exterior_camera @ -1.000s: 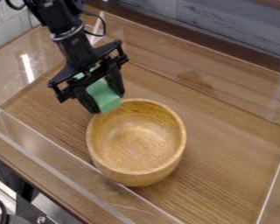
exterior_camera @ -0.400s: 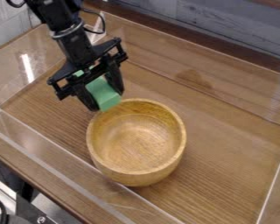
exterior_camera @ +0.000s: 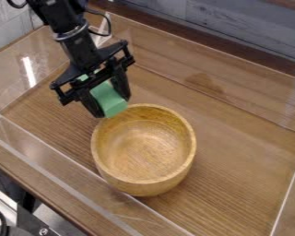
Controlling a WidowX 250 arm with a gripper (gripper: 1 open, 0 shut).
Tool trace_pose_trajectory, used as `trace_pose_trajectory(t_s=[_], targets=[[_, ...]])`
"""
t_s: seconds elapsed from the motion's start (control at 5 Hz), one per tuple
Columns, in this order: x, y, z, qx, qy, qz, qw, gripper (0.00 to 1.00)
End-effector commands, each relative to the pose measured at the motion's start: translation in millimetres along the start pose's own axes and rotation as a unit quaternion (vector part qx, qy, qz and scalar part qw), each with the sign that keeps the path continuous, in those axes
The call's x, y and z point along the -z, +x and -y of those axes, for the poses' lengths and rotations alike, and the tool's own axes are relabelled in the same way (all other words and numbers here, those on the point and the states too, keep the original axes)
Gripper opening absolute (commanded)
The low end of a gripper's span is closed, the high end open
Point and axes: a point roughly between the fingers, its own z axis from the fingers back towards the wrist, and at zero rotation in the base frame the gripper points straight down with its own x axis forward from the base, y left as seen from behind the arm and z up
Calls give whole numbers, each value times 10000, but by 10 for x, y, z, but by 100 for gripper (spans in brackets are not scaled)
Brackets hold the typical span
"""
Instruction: Remove the green block from inside the brown bowl and put it on the table
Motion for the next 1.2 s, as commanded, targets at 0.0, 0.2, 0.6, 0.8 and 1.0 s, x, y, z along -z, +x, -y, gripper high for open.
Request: trace_pose_trajectory(t_s=[0.0,0.2,0.6,0.8,1.0], targets=[[-116,77,76,51,-157,177,9997,0],[-109,78,80,67,-154,173,9997,0],[-101,76,86,110,-142,163,9997,0],[-99,75,88,133,-135,158,9997,0],[-61,81,101,167,-95,154,9997,0]])
